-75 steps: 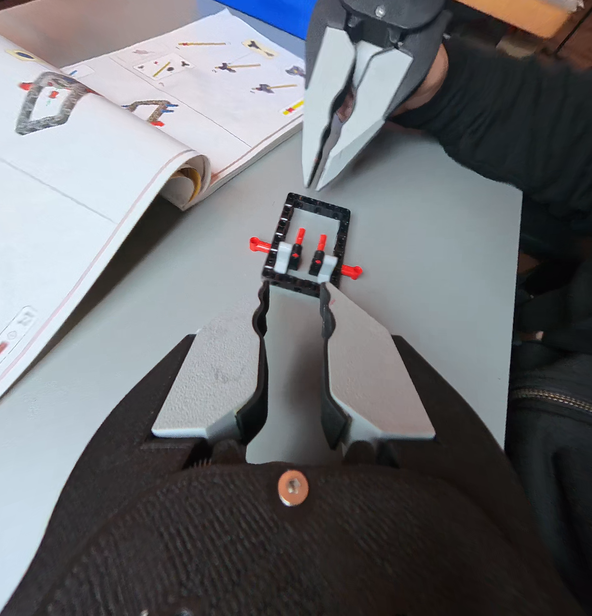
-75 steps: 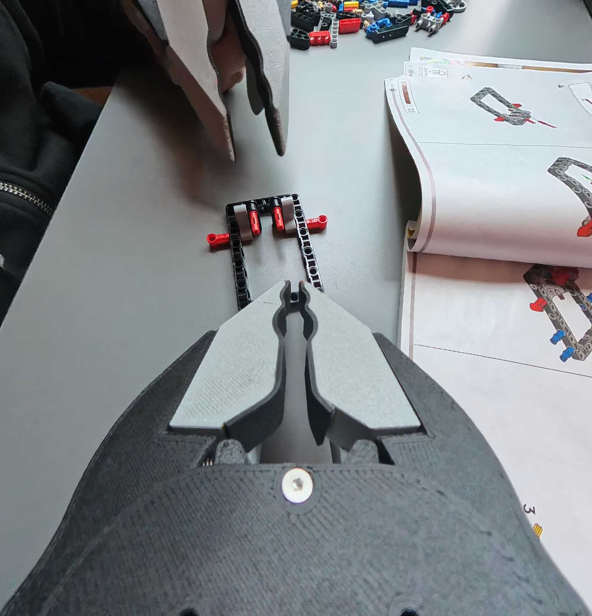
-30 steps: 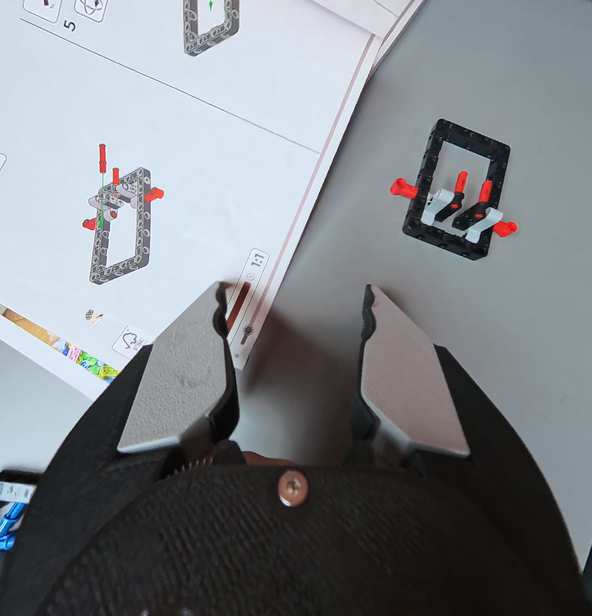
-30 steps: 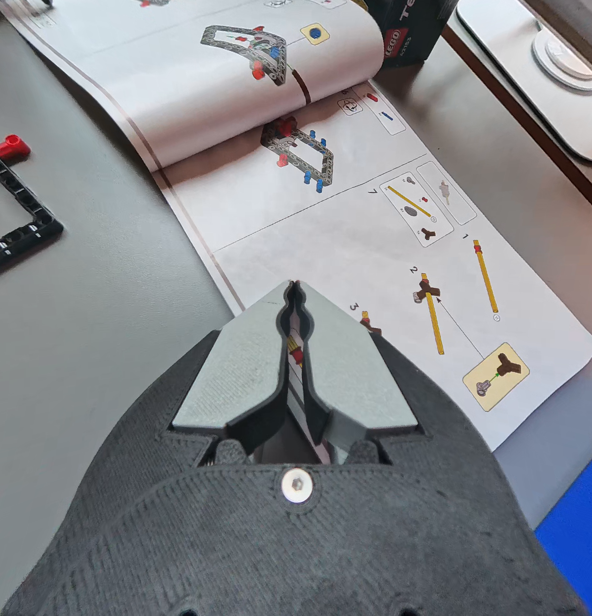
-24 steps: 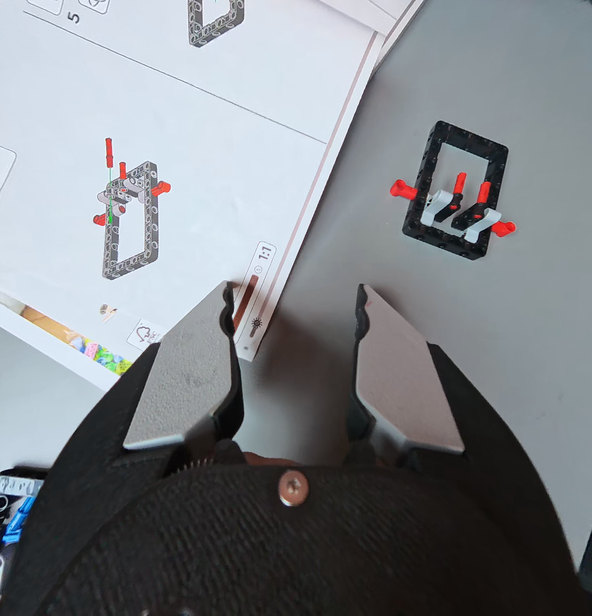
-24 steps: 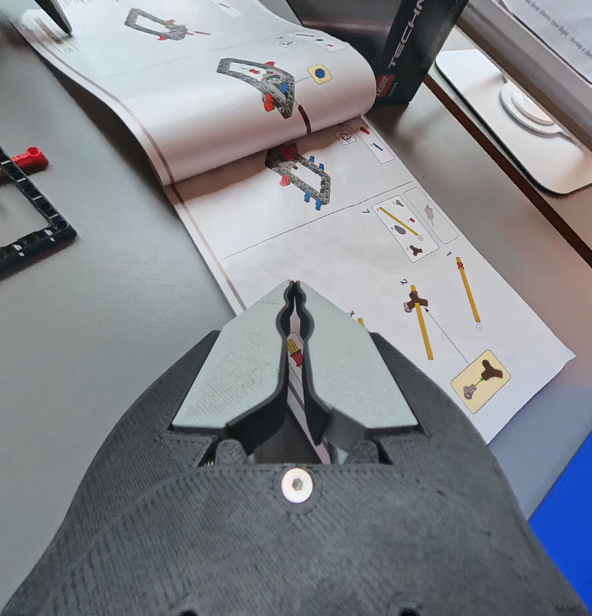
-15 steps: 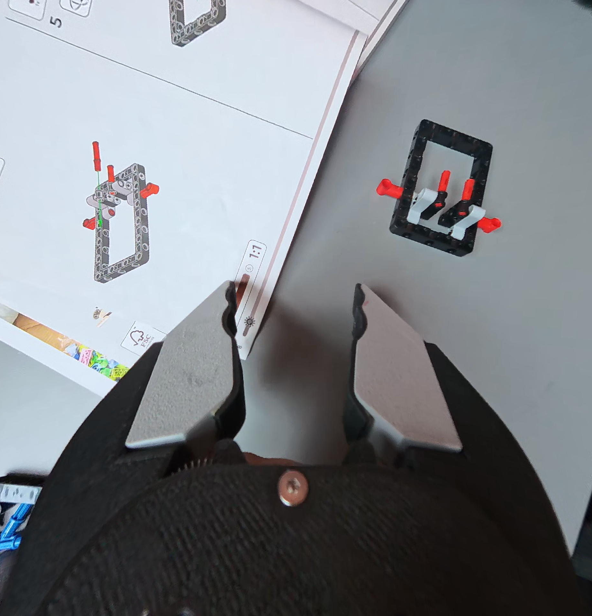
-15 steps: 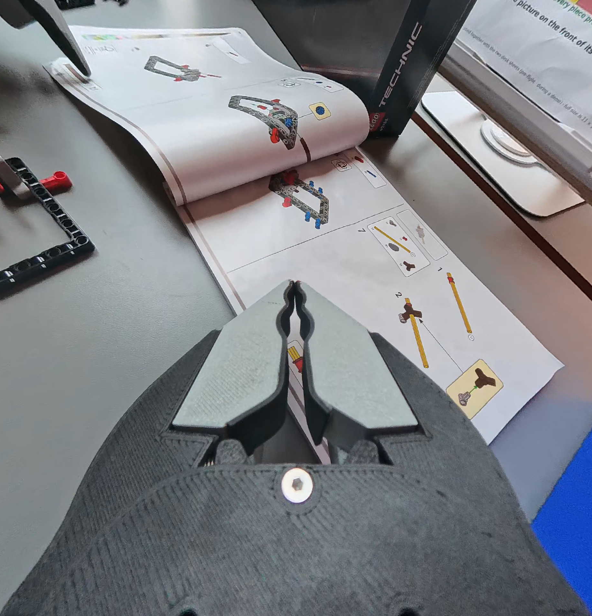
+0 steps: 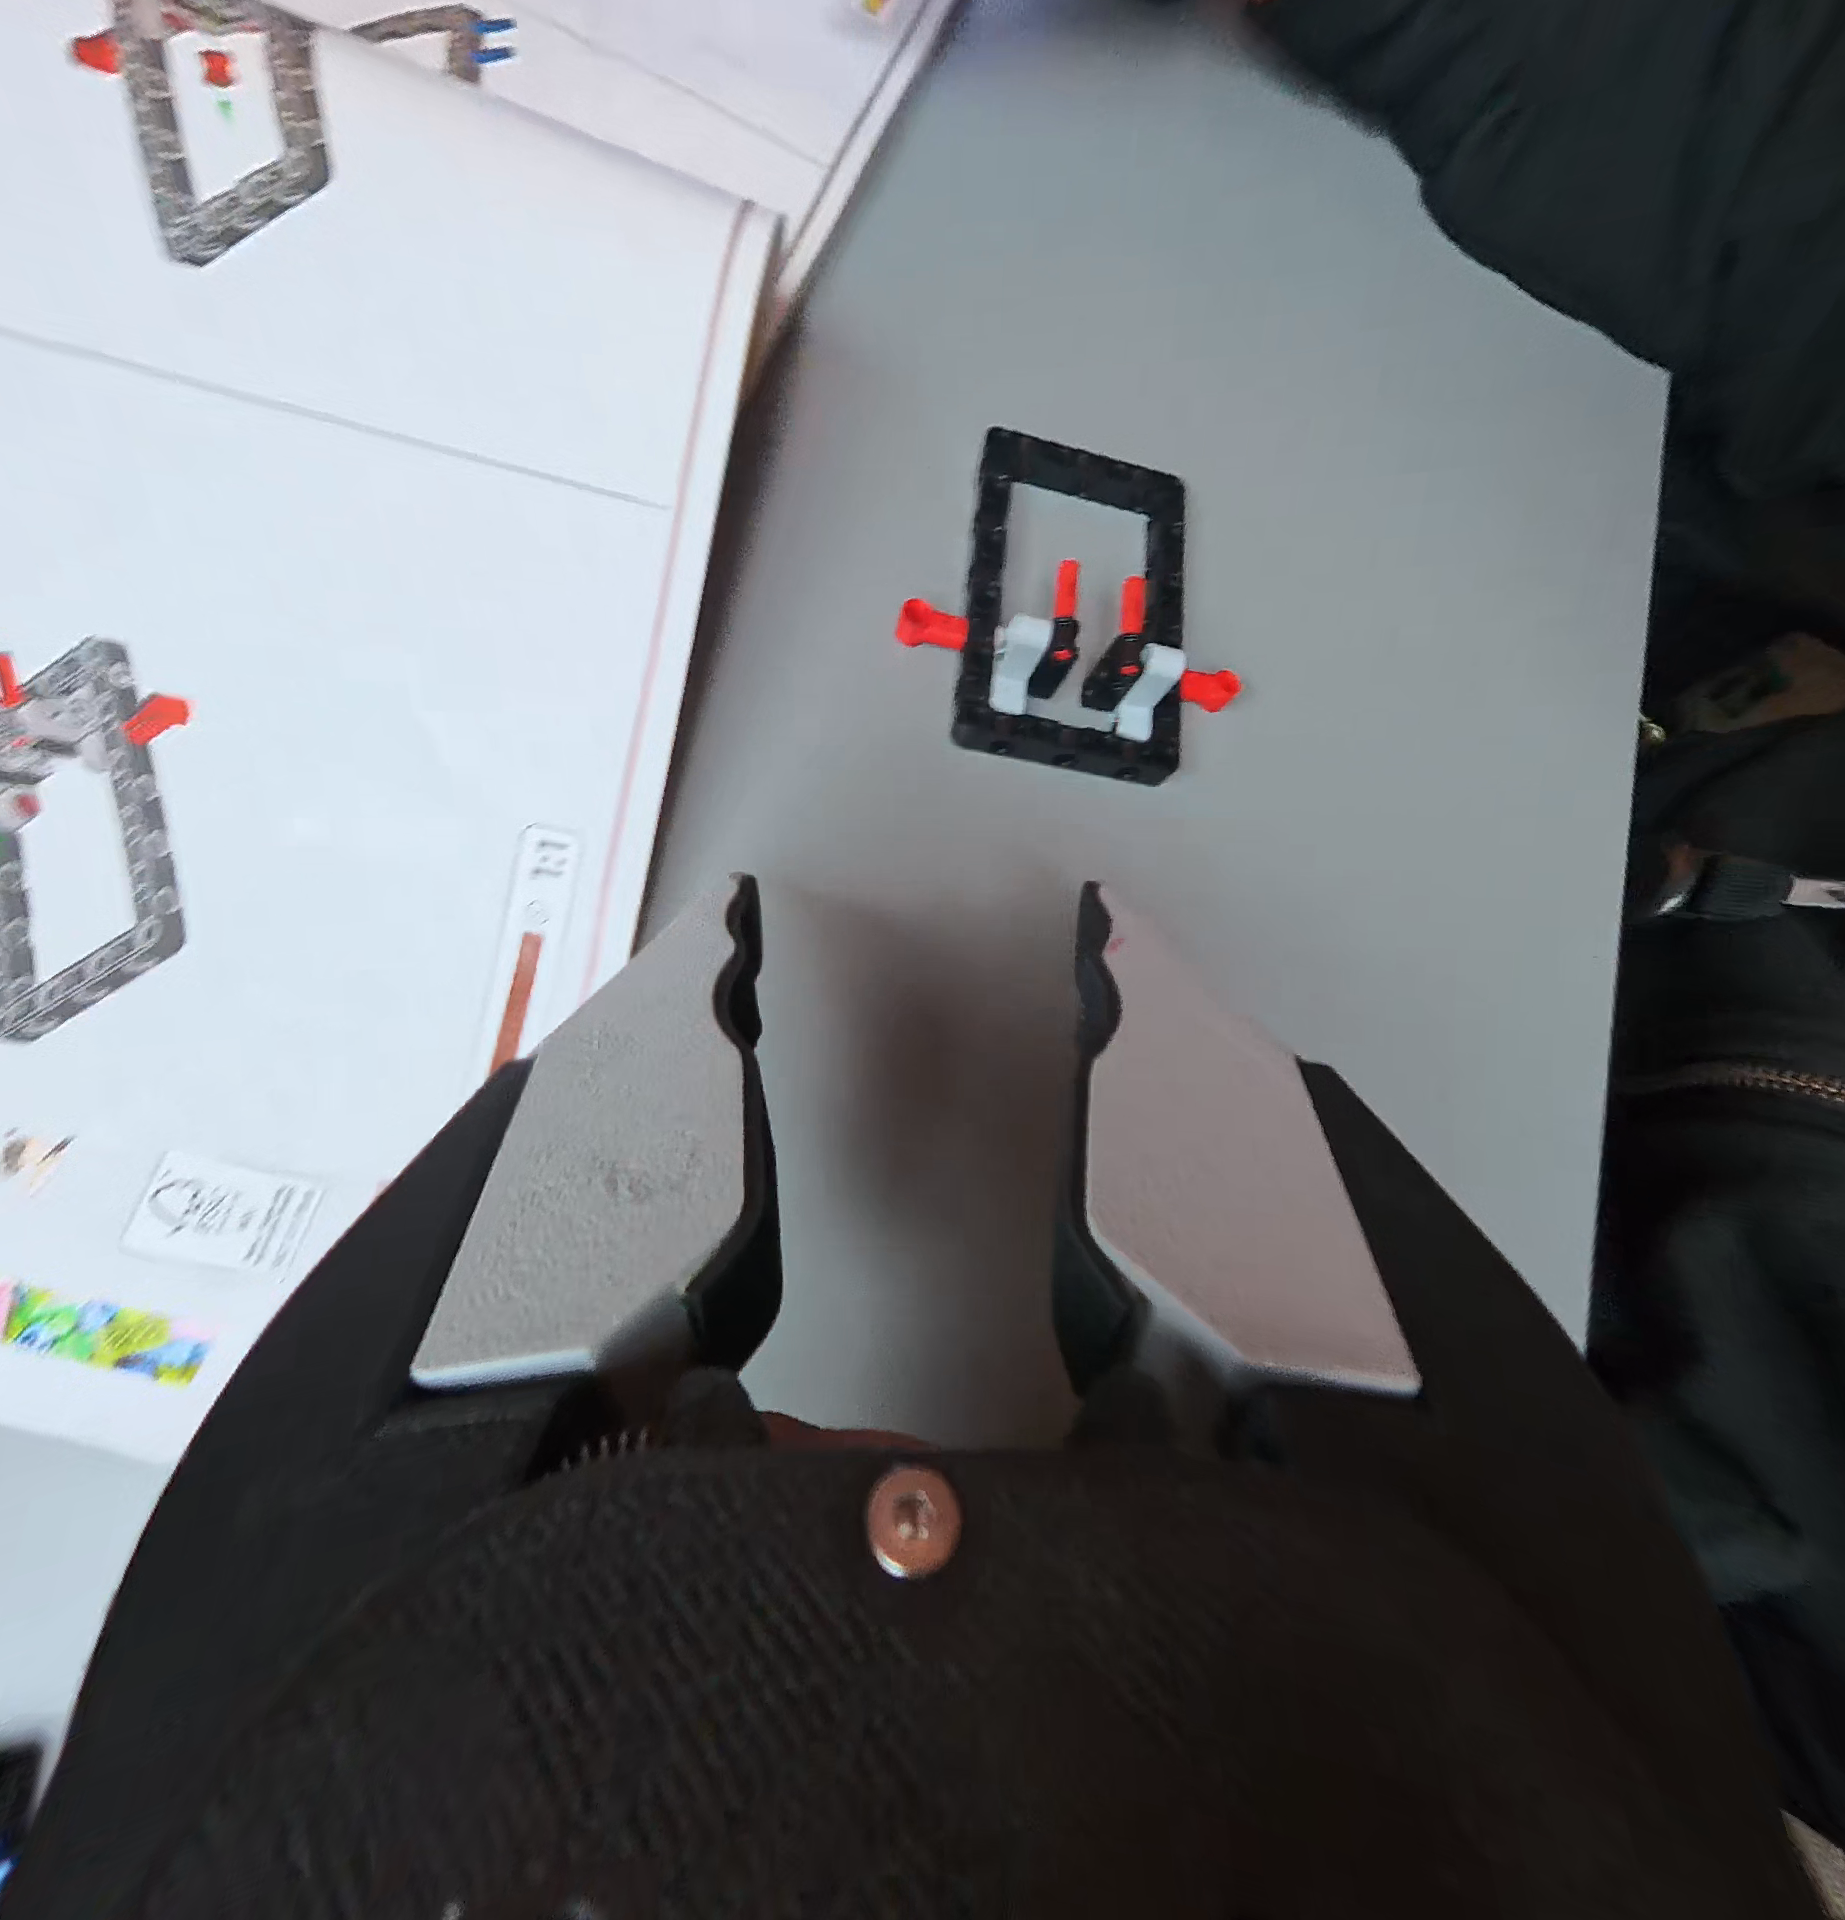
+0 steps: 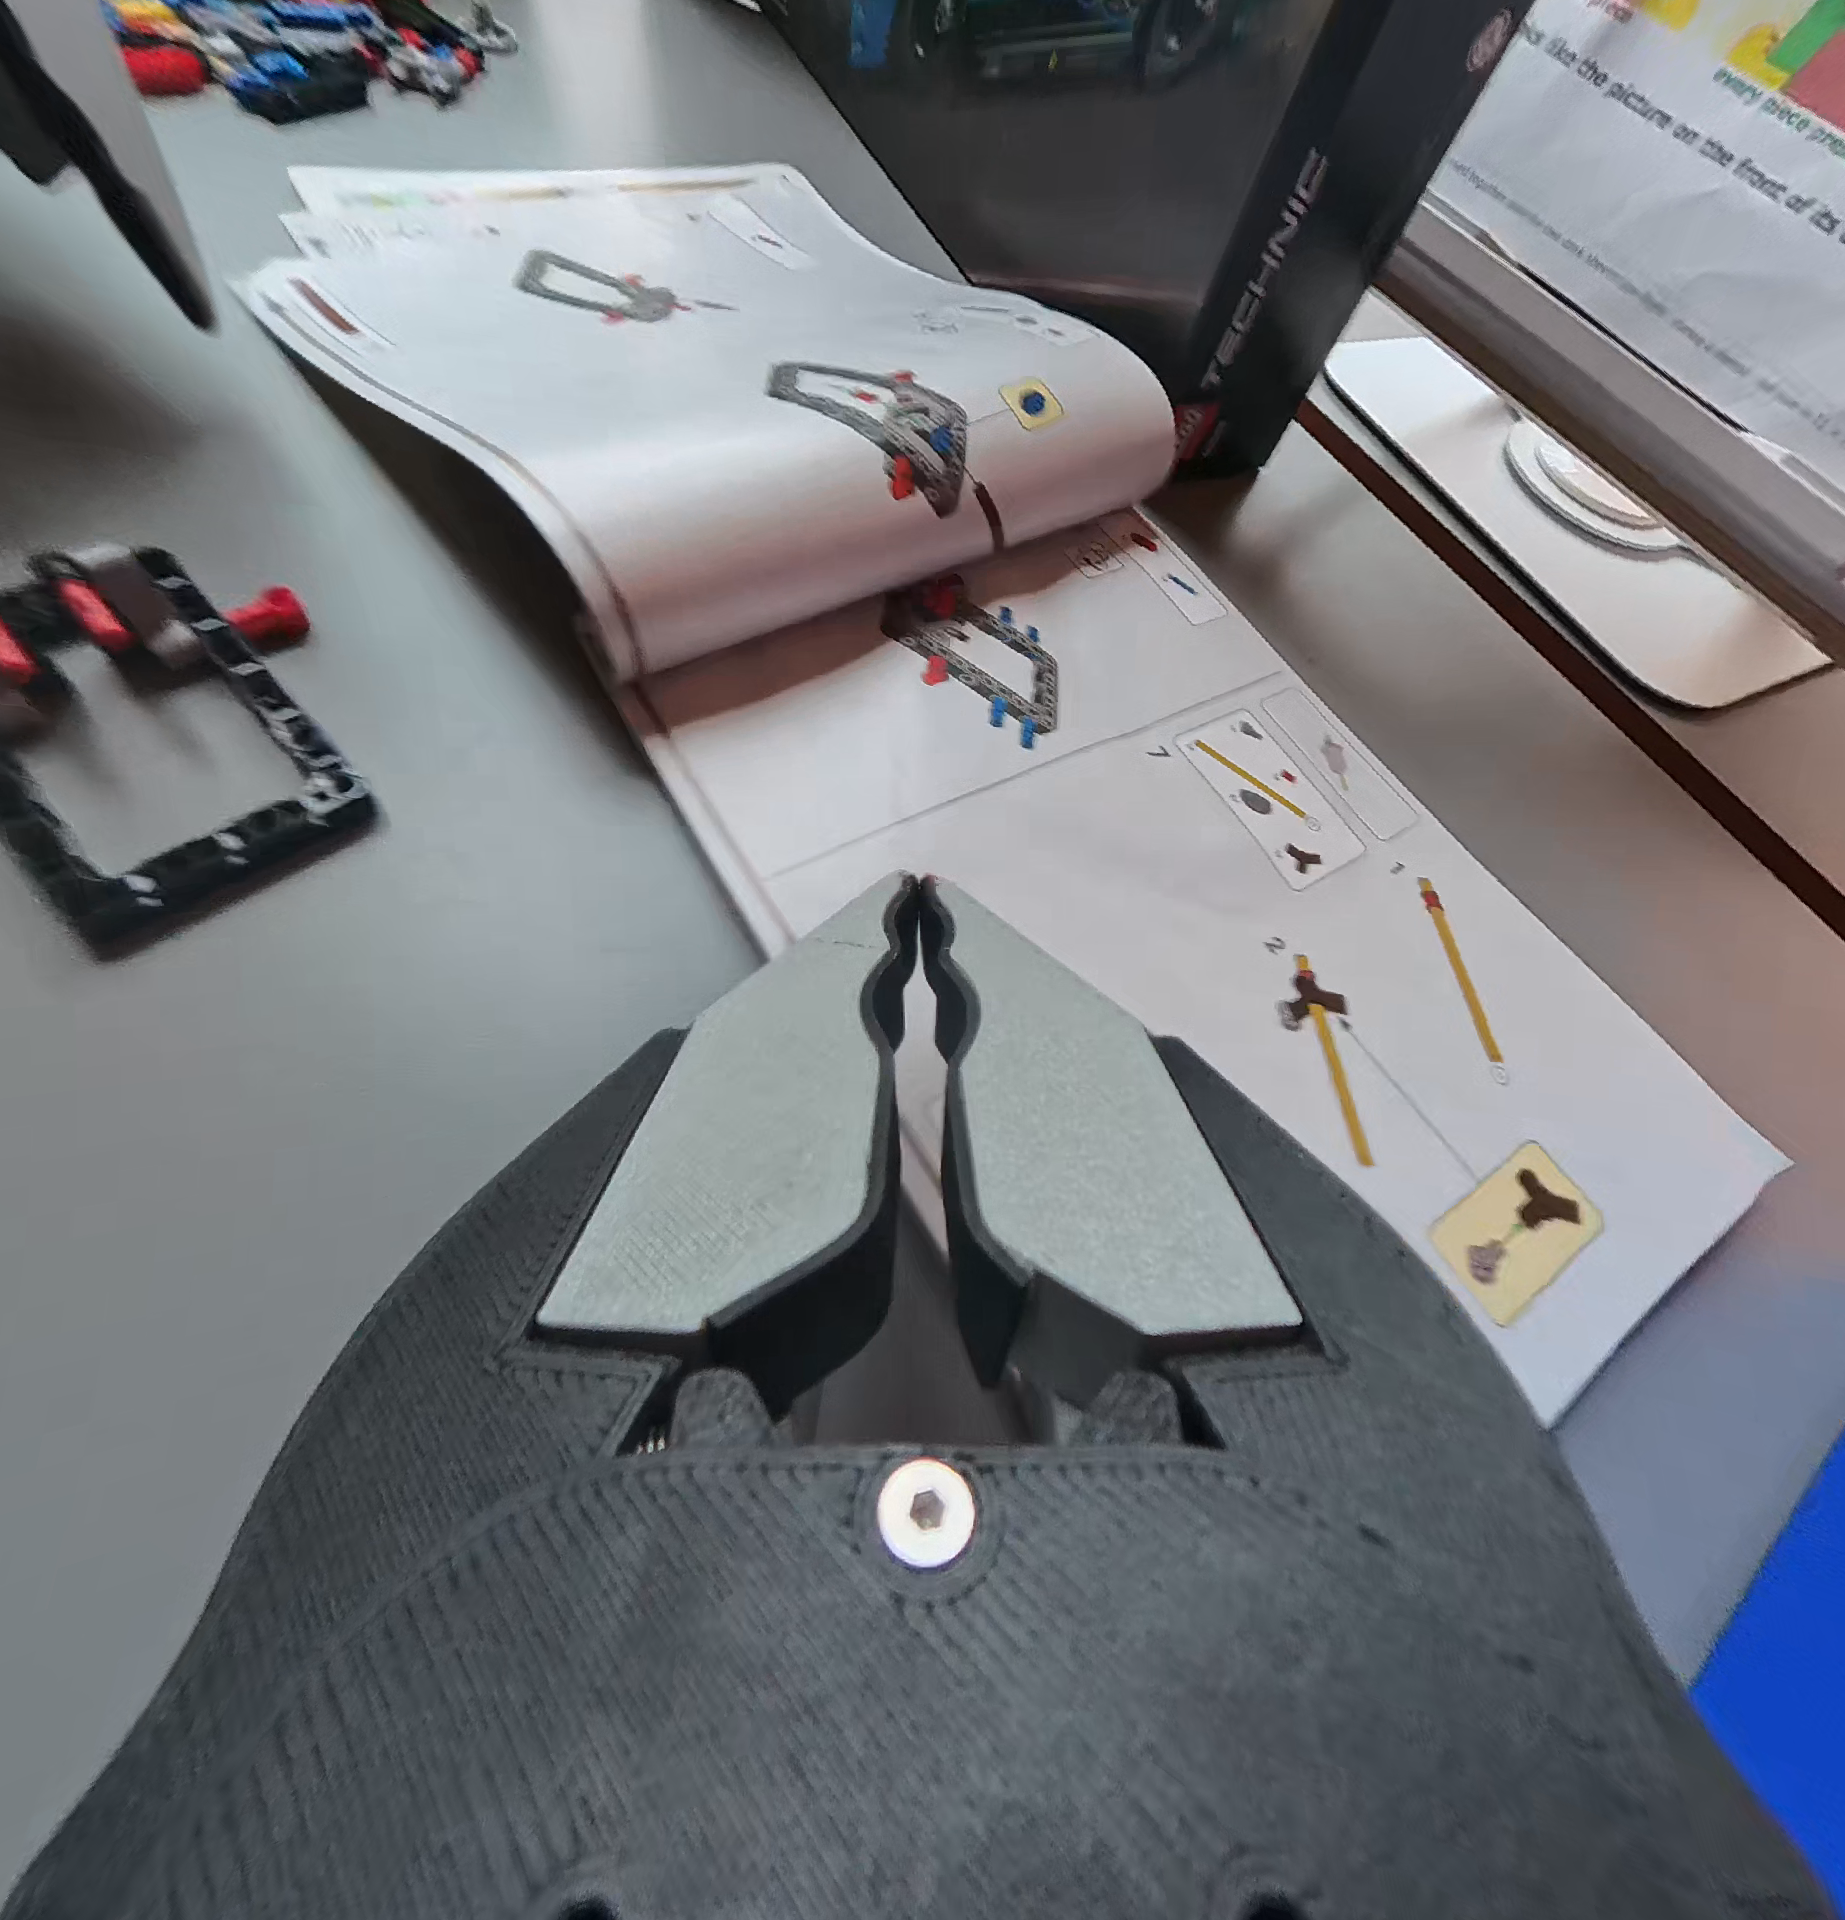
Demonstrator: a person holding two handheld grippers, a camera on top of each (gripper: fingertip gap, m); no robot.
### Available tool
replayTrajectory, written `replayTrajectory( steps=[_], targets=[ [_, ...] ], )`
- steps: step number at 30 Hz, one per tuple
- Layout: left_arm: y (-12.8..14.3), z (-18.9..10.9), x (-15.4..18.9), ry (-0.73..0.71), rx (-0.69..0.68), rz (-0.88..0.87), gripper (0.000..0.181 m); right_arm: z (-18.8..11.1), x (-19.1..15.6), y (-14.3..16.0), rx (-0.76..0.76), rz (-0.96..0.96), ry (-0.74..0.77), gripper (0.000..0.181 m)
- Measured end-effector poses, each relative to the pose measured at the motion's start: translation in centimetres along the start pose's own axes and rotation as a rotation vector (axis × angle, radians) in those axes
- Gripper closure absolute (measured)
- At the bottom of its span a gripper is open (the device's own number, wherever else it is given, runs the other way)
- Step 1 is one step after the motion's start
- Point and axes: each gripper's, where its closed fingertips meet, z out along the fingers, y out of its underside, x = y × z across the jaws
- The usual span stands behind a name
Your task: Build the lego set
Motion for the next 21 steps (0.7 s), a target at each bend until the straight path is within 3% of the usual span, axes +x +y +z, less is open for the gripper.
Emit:
replayTrajectory(
  steps=[3,8,11,15,17,21],
  targets=[
    [-0.4,1.3,1.5,0.044,0.001,0.029,0.122,-0.7,-3.6,-1.3,0.043,0.009,-0.098,0.181],
    [-0.4,3.5,2.1,0.017,-0.052,0.123,0.108,-1.8,-13.0,-2.4,0.05,-0.027,-0.354,0.173],
    [-0.7,4.3,1.9,0.025,-0.056,0.125,0.102,-1.6,-16.2,-2.3,0.032,-0.091,-0.406,0.174],
    [-1.1,4.8,2.4,0.049,-0.062,0.102,0.103,-0.1,-16.8,-0.6,-0.107,-0.146,-0.413,0.169],
    [-0.8,4.8,4.0,0.093,-0.083,0.092,0.115,0.4,-16.1,-0.3,-0.127,-0.171,-0.385,0.175],
    [-0.4,5.3,6.9,0.09,-0.055,0.112,0.107,1.3,-15.0,0.3,-0.163,-0.214,-0.381,0.163]
  ],
)
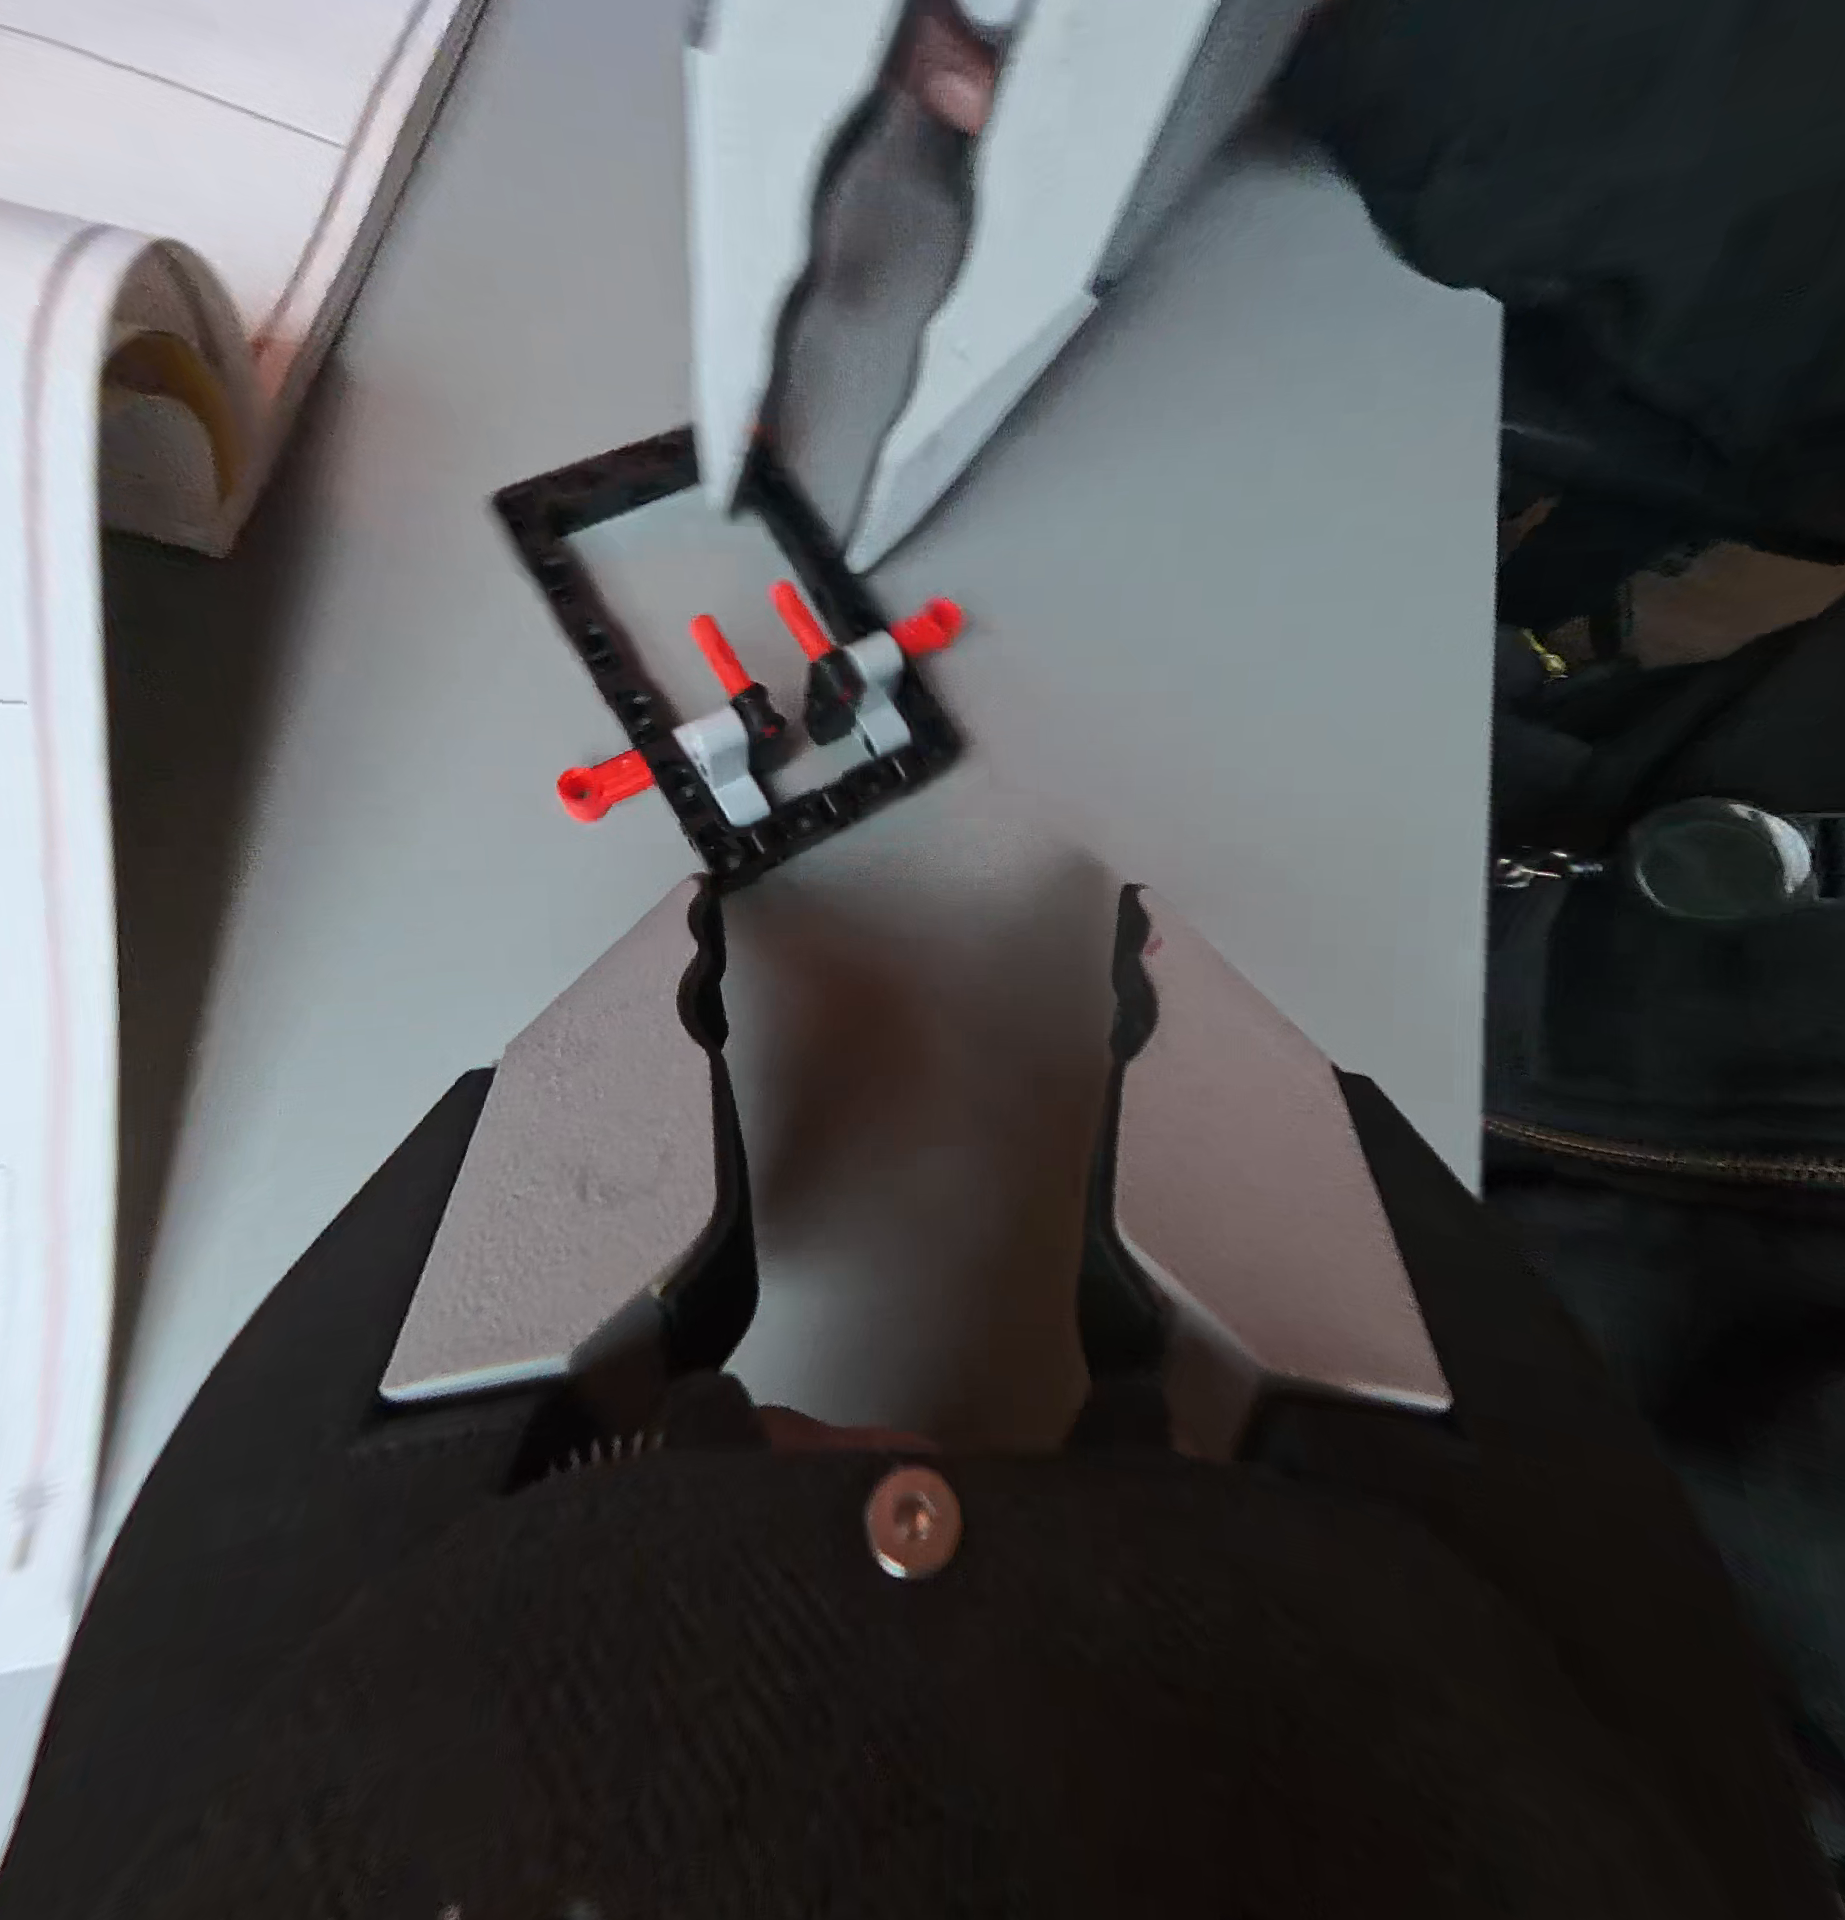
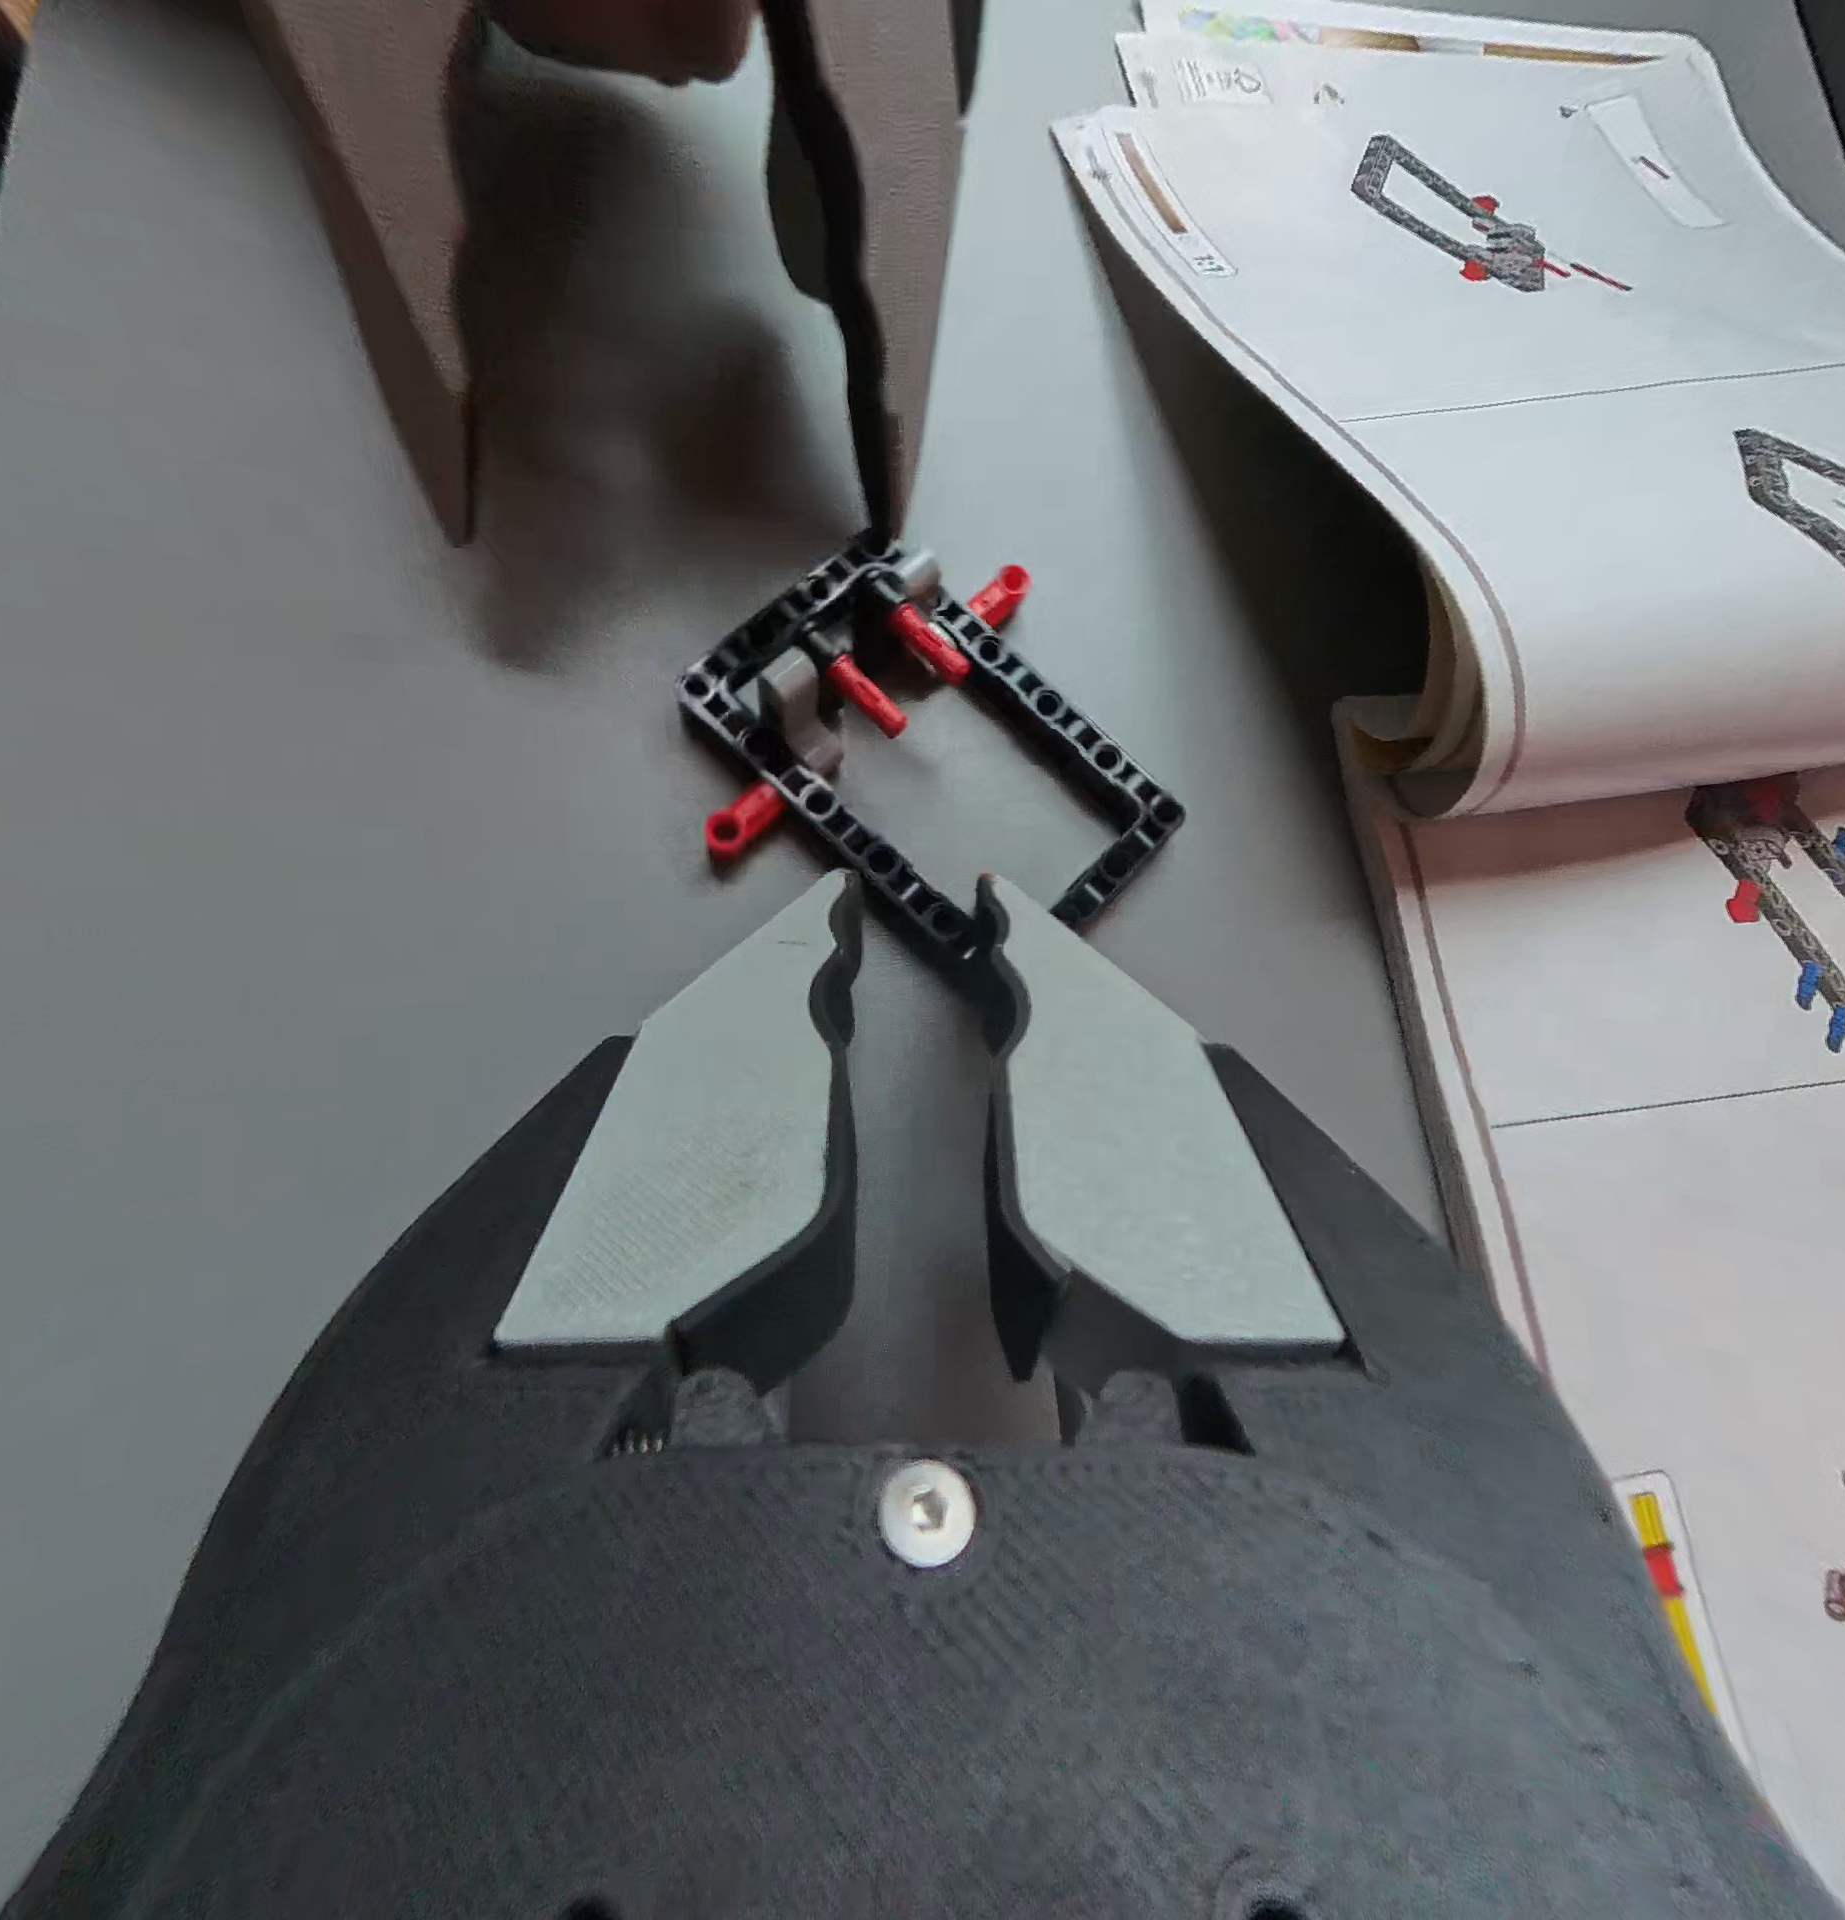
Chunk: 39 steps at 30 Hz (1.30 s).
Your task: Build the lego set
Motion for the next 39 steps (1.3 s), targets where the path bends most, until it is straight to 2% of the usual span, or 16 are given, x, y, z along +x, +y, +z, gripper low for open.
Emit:
replayTrajectory(
  steps=[4,5,6,7,10,12,17,23,26,28,30,32,37,39],
  targets=[
    [0.1,0.6,2.6,0.006,-0.023,0.006,0.094,0.0,0.6,0.1,0.0,-0.005,-0.072,0.155],
    [0.3,0.6,3.3,0.021,-0.03,0.026,0.1,-0.2,0.6,0.1,-0.002,-0.018,-0.085,0.154],
    [0.4,0.6,4.6,0.079,-0.033,0.033,0.129,-0.6,0.9,0.1,0.004,-0.02,-0.081,0.157],
    [0.6,0.6,5.3,0.106,-0.036,0.017,0.129,-1.1,0.8,-0.1,0.027,-0.016,-0.101,0.157],
    [0.9,0.2,4.3,0.024,-0.035,-0.015,0.123,-2.5,0.7,-1.0,0.12,0.089,-0.167,0.16],
    [0.8,-0.3,3.5,-0.025,-0.019,0.004,0.127,-2.9,0.5,-1.1,0.151,0.147,-0.198,0.161],
    [-1.2,-1.3,-1.3,-0.235,0.019,0.065,0.127,-2.7,-0.3,-1.3,0.147,0.161,-0.192,0.159],
    [-3.7,0.0,-3.0,-0.228,0.009,0.171,0.125,-1.6,0.0,-1.6,0.137,0.178,-0.188,0.171],
    [-4.4,0.3,-3.6,-0.24,-0.013,0.118,0.126,-1.3,1.6,-1.3,0.118,0.292,-0.184,0.175],
    [-4.3,1.0,-3.5,-0.239,-0.018,0.044,0.122,-1.4,1.8,-1.9,0.16,0.406,-0.239,0.176],
    [-4.0,1.5,-4.1,-0.311,-0.008,-0.063,0.123,-1.2,1.8,-1.9,0.161,0.54,-0.273,0.177],
    [-4.1,2.0,-3.5,-0.323,0.036,-0.136,0.124,-0.8,1.6,-2.3,0.17,0.639,-0.303,0.175],
    [-4.1,2.5,-3.9,-0.415,0.077,-0.165,0.127,0.5,0.7,-2.7,0.146,0.761,-0.37,0.167],
    [-4.2,2.5,-4.3,-0.445,0.082,-0.17,0.127,0.8,0.2,-2.5,0.121,0.778,-0.409,0.172]
  ],
)
